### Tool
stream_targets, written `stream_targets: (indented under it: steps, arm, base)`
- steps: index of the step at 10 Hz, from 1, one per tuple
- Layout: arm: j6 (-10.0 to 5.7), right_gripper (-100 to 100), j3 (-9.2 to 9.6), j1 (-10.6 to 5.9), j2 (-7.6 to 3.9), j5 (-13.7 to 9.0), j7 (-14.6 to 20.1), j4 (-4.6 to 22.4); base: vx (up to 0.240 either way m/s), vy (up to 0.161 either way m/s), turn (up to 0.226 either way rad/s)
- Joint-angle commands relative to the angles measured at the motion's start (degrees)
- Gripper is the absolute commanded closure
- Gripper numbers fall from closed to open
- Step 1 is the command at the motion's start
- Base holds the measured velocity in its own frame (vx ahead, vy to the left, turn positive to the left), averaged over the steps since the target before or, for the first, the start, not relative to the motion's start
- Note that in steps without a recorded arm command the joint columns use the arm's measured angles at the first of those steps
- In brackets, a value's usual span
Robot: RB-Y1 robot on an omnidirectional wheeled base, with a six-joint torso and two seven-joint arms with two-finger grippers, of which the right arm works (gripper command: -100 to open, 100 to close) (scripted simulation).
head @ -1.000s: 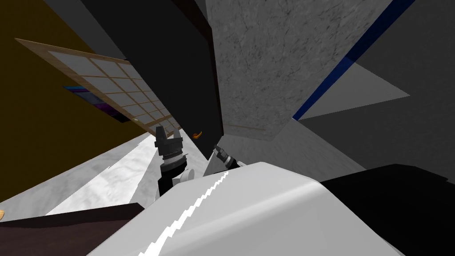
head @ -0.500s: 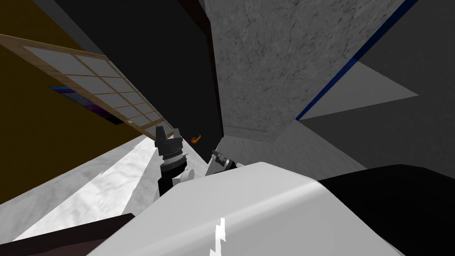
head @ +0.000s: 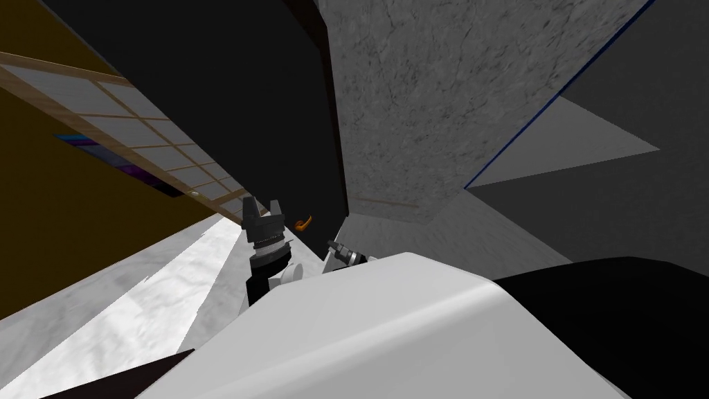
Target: Push the door open
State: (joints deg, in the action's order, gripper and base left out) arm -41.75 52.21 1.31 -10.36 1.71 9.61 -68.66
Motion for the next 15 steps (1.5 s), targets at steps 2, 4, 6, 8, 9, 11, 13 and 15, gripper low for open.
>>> stream_targets:
  steps: [2, 4, 6, 8, 9, 11, 13, 15]
  arm:
    - [-0.72, -100, 1.74, -1.21, 0.21, 0.06, 0.12, 3.06]
    - [-1.11, -100, 3.69, -2.32, 0.06, 0.13, 0.32, 5.63]
    - [-1.3, -100, 4.67, -2.88, -0.02, 0.16, 0.42, 6.92]
    - [-1.76, -100, 7.02, -4.21, -0.19, 0.24, 0.66, 10.0]
    - [-1.83, -100, 7.41, -4.43, -0.22, 0.25, 0.7, 10.51]
    - [-2.07, -100, 8.6, -5.11, -0.3, 0.29, 0.82, 12.07]
    - [-2.43, -100, 10.44, -6.15, -0.42, 0.36, 1.01, 14.48]
    - [-3.19, -100, 9.68, -6.4, 0.26, 0.28, 1.04, 15.59]
  base:
    - [0.088, 0.017, -0.016]
    - [0.163, 0.013, -0.025]
    - [0.15, 0.036, -0.016]
    - [0.211, 0.005, -0.028]
    - [0.194, 0.032, -0.014]
    - [0.125, 0.026, -0.013]
    - [0.221, 0.029, -0.027]
    - [0.087, 0.064, 0.019]
